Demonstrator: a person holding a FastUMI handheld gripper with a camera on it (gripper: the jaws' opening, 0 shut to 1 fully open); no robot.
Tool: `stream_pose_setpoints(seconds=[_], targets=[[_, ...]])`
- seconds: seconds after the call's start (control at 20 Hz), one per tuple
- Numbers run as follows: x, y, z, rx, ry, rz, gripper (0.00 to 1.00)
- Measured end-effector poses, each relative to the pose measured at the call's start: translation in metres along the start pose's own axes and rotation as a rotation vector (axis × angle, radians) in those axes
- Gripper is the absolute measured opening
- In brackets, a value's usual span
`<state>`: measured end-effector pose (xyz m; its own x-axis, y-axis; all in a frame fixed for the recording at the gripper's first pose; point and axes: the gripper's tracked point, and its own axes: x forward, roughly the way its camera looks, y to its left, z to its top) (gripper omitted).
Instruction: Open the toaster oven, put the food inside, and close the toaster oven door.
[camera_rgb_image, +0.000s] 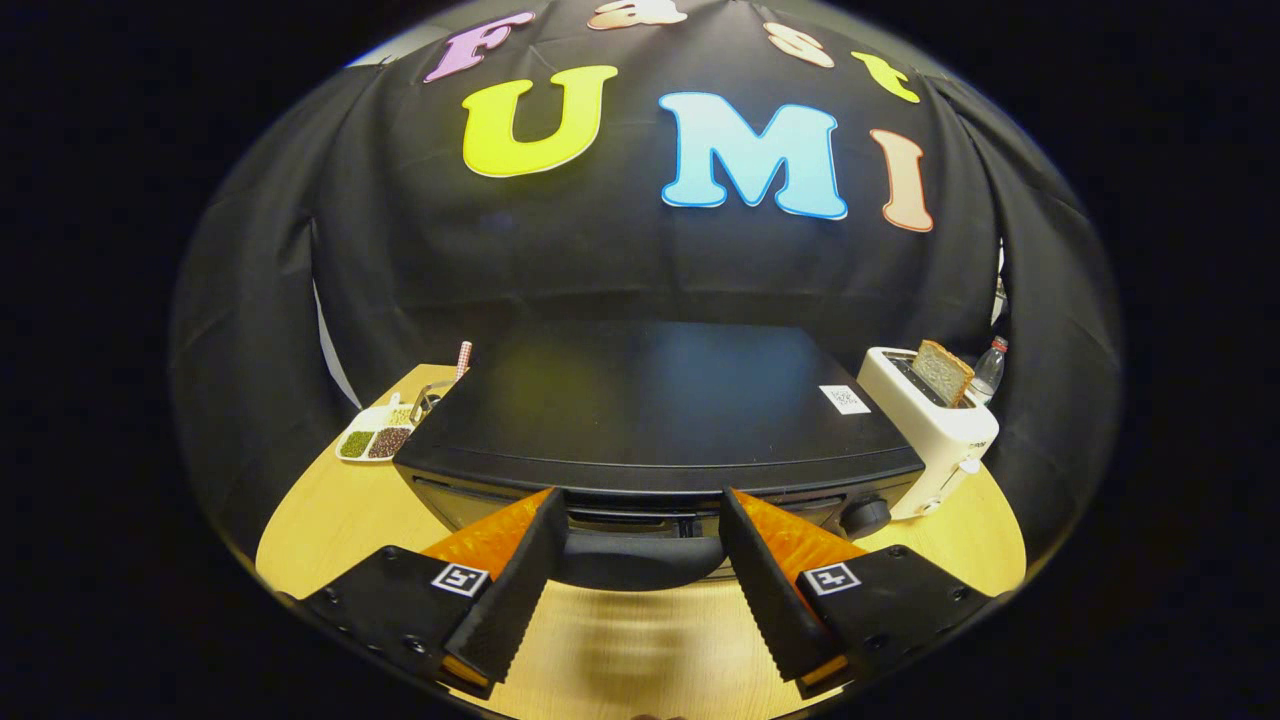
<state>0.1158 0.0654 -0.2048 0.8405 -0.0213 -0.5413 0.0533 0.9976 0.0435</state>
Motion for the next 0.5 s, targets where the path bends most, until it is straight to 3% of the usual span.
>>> stream_pose_setpoints(seconds=[0.5], targets=[[-0.014, 0.001, -0.014, 0.026, 0.036, 0.017, 0.98]])
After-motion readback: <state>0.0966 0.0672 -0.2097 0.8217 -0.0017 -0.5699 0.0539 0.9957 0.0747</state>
